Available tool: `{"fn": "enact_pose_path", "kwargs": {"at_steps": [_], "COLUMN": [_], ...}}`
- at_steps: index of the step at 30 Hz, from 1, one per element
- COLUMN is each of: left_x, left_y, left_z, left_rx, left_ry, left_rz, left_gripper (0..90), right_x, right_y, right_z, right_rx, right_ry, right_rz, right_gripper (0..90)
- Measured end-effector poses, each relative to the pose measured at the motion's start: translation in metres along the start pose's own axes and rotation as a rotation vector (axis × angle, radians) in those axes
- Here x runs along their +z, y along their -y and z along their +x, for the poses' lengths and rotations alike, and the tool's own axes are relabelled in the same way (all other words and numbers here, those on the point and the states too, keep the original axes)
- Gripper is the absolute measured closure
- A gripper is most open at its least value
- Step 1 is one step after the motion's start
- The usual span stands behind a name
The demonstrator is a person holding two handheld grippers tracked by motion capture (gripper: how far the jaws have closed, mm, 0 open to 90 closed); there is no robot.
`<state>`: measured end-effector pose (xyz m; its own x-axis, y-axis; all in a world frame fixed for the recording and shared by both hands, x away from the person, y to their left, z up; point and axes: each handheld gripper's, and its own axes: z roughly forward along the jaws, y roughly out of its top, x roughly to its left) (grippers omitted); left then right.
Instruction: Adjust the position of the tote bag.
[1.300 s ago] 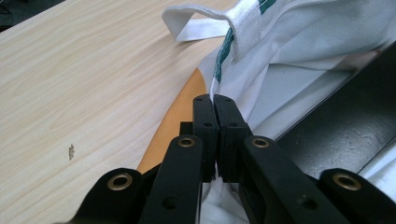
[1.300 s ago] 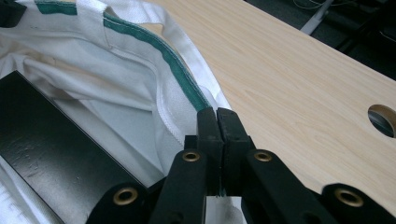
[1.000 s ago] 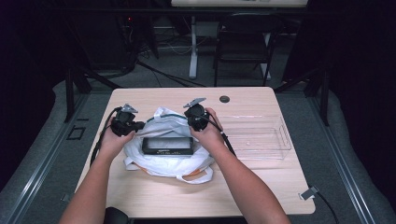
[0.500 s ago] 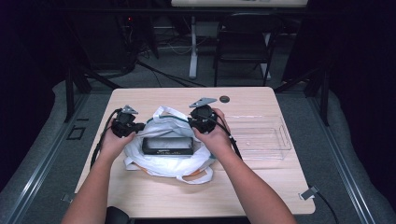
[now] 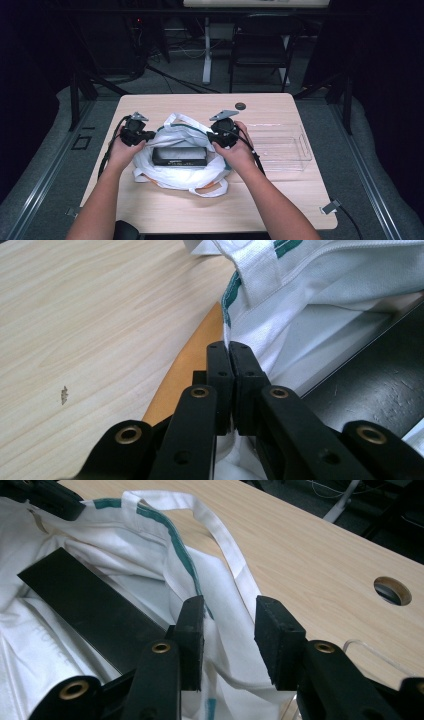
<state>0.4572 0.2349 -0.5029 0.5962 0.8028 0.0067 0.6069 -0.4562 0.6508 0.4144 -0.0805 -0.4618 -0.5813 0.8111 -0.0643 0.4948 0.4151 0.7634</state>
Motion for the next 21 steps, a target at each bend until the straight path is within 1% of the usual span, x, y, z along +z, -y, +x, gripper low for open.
{"fn": "enact_pose_path", "kwargs": {"at_steps": [5, 9, 11, 15, 18, 21], "left_x": [0.002, 0.002, 0.003, 0.004, 0.006, 0.007], "left_y": [-0.001, -0.002, -0.002, -0.004, -0.005, -0.005], "left_z": [0.002, 0.002, 0.003, 0.002, 0.001, 0.002], "left_rx": [-0.006, 0.002, -0.002, 0.002, 0.004, 0.005], "left_ry": [0.005, -0.002, -0.002, -0.007, -0.009, -0.005], "left_rz": [0.001, 0.010, 0.010, 0.020, 0.023, 0.026], "left_gripper": [88.7, 88.8, 88.7, 88.7, 88.7, 88.7], "right_x": [0.005, 0.011, 0.014, 0.017, 0.022, 0.027], "right_y": [0.004, 0.005, 0.005, 0.006, 0.007, 0.008], "right_z": [-0.004, -0.003, -0.002, -0.002, -0.003, -0.003], "right_rx": [0.018, 0.013, 0.006, 0.002, 0.003, 0.004], "right_ry": [-0.012, -0.022, -0.023, -0.024, -0.021, -0.013], "right_rz": [0.007, 0.016, 0.023, 0.046, 0.057, 0.067], "right_gripper": [63.9, 63.4, 63.5, 63.6, 64.9, 69.0]}}
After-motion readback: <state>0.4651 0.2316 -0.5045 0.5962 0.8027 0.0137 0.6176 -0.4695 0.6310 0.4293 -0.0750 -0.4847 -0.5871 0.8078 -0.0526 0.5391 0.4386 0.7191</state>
